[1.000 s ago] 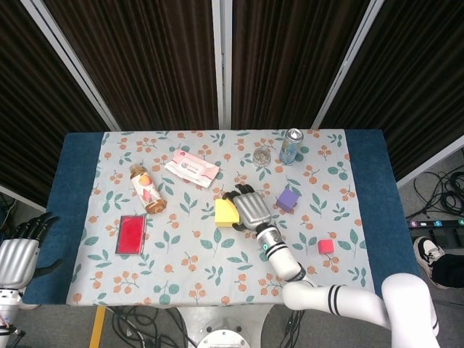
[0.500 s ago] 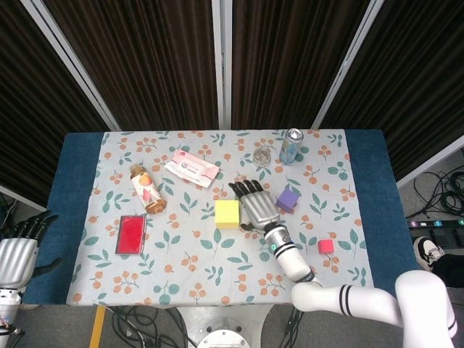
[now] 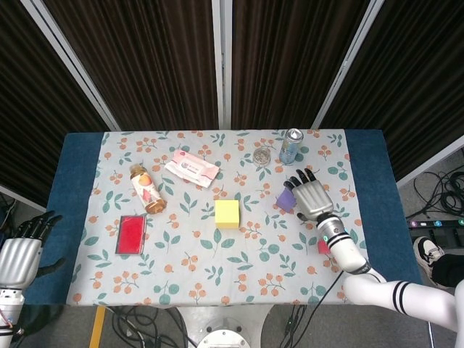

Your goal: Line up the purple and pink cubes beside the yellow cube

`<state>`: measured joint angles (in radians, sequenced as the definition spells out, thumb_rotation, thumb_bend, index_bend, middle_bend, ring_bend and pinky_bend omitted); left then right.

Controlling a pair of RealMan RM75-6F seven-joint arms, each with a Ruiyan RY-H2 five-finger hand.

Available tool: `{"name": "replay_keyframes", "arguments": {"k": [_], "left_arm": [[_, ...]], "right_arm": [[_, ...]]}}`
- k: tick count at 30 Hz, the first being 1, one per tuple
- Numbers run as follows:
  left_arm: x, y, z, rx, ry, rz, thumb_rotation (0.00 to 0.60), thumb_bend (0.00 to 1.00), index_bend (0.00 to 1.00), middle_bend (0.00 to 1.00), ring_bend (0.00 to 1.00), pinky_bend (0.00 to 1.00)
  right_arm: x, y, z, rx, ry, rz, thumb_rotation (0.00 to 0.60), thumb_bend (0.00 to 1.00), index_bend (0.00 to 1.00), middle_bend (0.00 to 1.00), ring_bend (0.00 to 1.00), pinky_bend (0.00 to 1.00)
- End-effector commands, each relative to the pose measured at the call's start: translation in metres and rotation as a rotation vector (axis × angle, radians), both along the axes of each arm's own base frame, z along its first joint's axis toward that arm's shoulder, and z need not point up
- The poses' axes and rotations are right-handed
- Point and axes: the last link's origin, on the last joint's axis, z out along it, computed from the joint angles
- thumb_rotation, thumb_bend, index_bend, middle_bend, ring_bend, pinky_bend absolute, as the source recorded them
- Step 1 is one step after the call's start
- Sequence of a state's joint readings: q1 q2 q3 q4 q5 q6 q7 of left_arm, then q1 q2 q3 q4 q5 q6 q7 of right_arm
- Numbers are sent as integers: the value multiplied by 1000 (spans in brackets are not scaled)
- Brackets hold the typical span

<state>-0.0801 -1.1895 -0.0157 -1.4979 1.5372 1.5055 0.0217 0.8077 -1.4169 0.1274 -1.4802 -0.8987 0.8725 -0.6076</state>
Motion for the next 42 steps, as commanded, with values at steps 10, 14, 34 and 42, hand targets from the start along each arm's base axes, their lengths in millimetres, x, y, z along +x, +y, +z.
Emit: {"name": "replay_keyframes", "arguments": {"k": [10, 14, 34, 42], "left_arm": [[0, -5, 1, 4, 3, 19, 600, 0, 218, 235, 183, 227], [-1, -6, 0, 1, 3, 30, 600, 0, 218, 235, 183, 227], [-4, -7, 2, 0, 4, 37, 600, 0, 218, 235, 183, 227], [-1, -3, -1, -7, 0, 11, 600, 0, 218, 235, 183, 227]], "right_arm": [[-8, -21, -26, 14, 93, 61, 600, 97, 212, 168, 0, 13], [-8, -24, -36, 24, 109, 71, 600, 115, 212, 168, 0, 13], [-15, -15, -34, 23, -49, -50, 600, 199, 440, 178, 0, 4], [4, 10, -37, 20, -176, -131, 600, 200, 475, 182, 0, 0]]}}
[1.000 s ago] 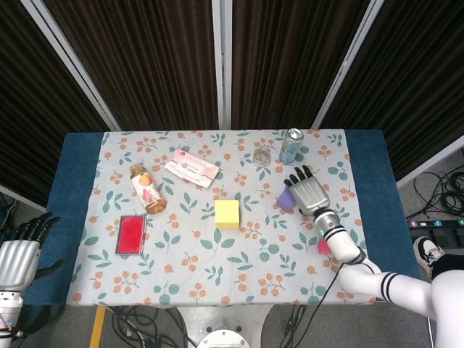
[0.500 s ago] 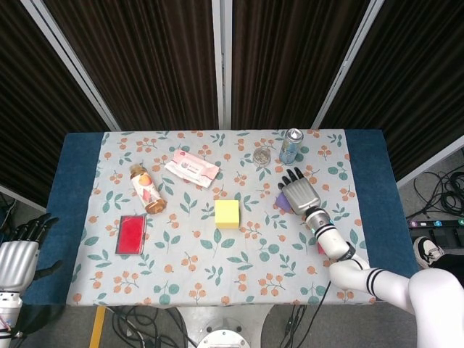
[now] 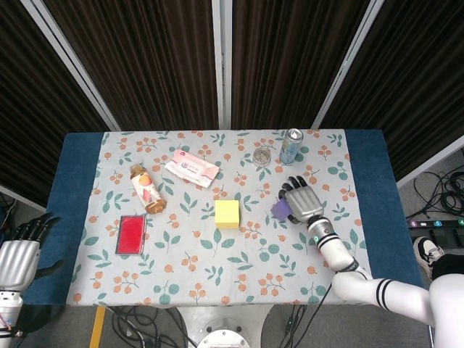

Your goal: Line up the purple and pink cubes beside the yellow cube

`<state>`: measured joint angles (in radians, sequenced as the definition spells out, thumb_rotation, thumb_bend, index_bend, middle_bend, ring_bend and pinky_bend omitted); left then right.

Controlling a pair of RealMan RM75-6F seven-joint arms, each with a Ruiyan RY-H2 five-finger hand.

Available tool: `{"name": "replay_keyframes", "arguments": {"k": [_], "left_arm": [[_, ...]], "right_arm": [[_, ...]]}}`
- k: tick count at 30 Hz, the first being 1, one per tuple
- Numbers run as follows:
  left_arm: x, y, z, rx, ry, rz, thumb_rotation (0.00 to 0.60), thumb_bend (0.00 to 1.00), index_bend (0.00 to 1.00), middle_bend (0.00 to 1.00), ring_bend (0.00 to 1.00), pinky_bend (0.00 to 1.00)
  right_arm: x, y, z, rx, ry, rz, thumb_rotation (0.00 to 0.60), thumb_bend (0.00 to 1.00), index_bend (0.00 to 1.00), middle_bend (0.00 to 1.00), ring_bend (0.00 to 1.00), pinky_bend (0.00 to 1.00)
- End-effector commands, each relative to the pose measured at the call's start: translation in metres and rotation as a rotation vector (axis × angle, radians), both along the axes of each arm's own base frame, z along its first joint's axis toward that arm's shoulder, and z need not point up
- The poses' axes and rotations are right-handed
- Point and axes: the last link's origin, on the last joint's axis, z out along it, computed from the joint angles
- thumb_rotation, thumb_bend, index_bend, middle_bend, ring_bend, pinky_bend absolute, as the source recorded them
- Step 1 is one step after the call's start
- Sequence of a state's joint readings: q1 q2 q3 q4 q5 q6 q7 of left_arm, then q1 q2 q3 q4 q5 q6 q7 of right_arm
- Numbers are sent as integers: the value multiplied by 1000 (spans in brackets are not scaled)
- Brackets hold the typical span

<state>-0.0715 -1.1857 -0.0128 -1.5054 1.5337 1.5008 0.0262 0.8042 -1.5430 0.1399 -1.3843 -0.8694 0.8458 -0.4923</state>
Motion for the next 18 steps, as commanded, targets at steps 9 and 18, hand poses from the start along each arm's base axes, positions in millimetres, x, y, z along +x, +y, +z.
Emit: {"name": "replay_keyframes", "arguments": {"k": [9, 18], "left_arm": [[-3, -1, 1, -1, -6, -4, 600, 0, 218, 235, 183, 227], [-7, -3, 1, 1, -13, 1, 600, 0, 218, 235, 183, 227]], "right_arm": [[40, 10, -28, -38, -101, -89, 600, 200, 475, 185, 0, 0], [65, 7, -46, -45, -95, -98, 600, 200, 460, 183, 0, 0]]}}
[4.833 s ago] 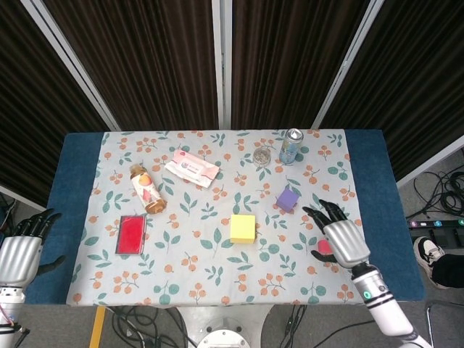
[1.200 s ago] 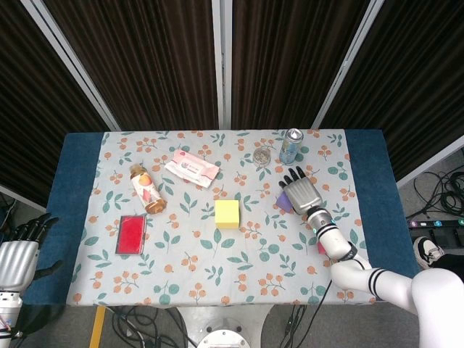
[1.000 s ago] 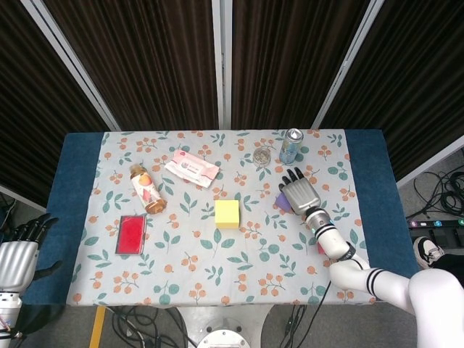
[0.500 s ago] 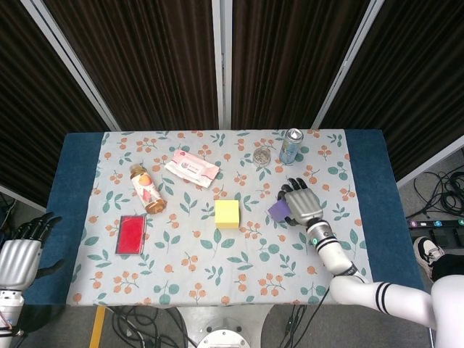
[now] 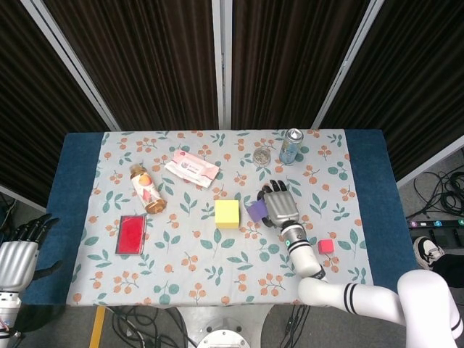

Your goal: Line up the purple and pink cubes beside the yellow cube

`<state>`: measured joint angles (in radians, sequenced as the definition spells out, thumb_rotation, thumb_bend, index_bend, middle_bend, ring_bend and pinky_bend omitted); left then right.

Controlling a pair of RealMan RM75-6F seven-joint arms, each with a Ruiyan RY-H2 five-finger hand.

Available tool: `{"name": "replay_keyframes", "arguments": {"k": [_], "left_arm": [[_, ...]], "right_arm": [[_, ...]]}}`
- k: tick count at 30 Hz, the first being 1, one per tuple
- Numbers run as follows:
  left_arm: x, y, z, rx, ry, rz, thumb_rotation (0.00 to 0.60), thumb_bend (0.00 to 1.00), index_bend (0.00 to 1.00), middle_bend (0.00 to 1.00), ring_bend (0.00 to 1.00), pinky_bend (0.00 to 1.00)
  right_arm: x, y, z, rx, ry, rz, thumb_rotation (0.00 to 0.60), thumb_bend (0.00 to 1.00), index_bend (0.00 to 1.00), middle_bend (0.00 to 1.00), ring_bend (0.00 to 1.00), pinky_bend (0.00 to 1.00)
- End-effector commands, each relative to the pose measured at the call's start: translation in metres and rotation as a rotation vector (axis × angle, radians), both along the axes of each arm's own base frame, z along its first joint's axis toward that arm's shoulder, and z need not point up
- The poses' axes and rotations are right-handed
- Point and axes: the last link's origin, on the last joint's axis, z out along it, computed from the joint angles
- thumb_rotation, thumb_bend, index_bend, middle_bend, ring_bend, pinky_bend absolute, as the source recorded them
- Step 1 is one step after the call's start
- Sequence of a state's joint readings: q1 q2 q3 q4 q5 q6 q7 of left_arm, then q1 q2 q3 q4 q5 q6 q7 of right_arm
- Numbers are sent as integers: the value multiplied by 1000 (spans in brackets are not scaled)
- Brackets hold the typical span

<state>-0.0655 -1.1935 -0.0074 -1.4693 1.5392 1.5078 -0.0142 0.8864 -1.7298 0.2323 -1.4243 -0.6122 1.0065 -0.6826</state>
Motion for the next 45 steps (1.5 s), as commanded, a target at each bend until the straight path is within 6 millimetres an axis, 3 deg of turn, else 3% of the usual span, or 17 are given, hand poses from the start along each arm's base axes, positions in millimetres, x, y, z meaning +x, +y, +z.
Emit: {"name": "replay_keyframes", "arguments": {"k": [1, 13, 28, 31, 40, 45], "left_arm": [[0, 0, 0, 0, -2, -1, 600, 0, 218, 236, 183, 227], [-2, 1, -1, -3, -4, -2, 600, 0, 218, 235, 183, 227], [-4, 2, -1, -4, -4, 1, 600, 0, 218, 235, 183, 227], [-4, 1, -1, -4, -5, 0, 600, 0, 218, 236, 183, 227], [-7, -2, 0, -3, -2, 16, 600, 0, 218, 236, 183, 227], [-4, -2, 0, -3, 3, 10, 600, 0, 218, 235, 183, 227]], "right_arm": [[6, -2, -4, -4, 2, -7, 600, 200, 457, 183, 0, 0], [13, 3, -15, 8, 10, -20, 600, 193, 418, 180, 0, 0], [17, 7, -20, 36, 3, -21, 600, 133, 194, 168, 0, 0], [17, 7, -16, 37, -6, -13, 600, 99, 178, 161, 0, 0], [-6, -7, 27, -25, 12, -15, 600, 94, 166, 128, 0, 0], [-9, -20, 26, -30, 21, -25, 600, 86, 165, 117, 0, 0]]}}
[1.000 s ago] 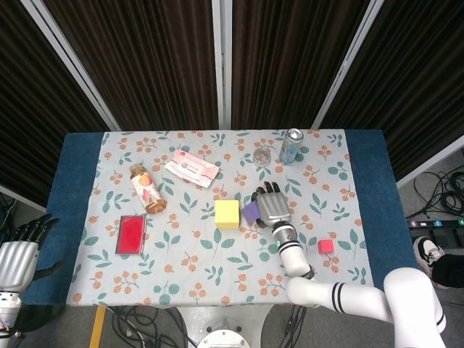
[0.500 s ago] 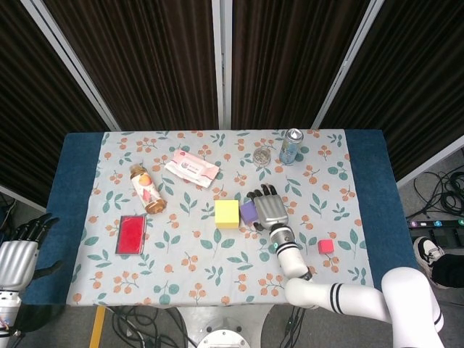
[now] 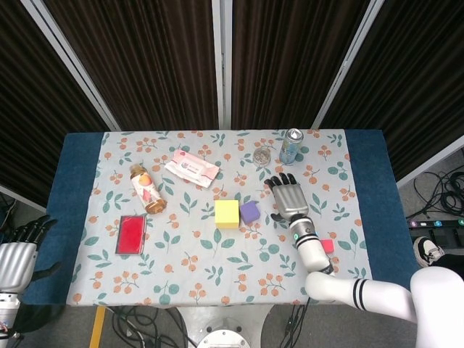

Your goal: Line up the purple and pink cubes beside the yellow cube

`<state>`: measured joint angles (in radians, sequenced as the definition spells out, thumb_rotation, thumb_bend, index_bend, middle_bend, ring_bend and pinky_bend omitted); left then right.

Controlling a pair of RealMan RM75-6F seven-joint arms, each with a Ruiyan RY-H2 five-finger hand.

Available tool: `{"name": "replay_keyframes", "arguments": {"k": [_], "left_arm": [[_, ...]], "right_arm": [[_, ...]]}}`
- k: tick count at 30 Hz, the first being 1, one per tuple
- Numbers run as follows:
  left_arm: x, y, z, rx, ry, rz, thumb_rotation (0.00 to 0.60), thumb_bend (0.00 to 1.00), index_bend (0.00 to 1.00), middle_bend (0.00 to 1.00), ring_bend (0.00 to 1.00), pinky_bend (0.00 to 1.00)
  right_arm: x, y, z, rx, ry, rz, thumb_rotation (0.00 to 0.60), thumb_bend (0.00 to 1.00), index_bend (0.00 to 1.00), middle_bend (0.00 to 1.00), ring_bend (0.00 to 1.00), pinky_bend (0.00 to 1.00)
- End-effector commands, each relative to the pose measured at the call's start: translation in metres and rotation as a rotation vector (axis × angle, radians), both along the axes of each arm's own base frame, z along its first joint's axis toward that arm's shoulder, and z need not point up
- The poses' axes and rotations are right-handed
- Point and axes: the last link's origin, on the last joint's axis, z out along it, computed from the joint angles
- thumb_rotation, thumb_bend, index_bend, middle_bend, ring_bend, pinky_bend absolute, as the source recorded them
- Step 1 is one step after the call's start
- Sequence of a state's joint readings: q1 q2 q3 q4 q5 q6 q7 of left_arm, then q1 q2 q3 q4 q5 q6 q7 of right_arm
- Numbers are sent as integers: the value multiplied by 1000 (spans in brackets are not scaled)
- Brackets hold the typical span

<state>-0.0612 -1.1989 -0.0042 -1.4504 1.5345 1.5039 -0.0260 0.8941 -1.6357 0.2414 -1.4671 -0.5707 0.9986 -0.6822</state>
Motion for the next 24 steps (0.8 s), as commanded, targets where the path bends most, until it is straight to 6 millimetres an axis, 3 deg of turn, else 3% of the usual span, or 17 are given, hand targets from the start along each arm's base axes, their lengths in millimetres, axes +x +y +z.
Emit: {"name": "replay_keyframes", "arguments": {"k": [1, 11, 24], "left_arm": [[1, 0, 0, 1, 2, -2, 600, 0, 218, 235, 183, 227], [1, -2, 2, 1, 6, 13, 600, 0, 218, 235, 183, 227], [-1, -2, 2, 0, 5, 15, 600, 0, 218, 235, 183, 227]], "right_arm": [[1, -8, -5, 5, 6, -3, 600, 77, 165, 116, 0, 0], [12, -23, -31, 20, -8, -4, 600, 6, 165, 109, 0, 0], [18, -20, -40, 28, -27, 19, 600, 0, 165, 109, 0, 0]]}}
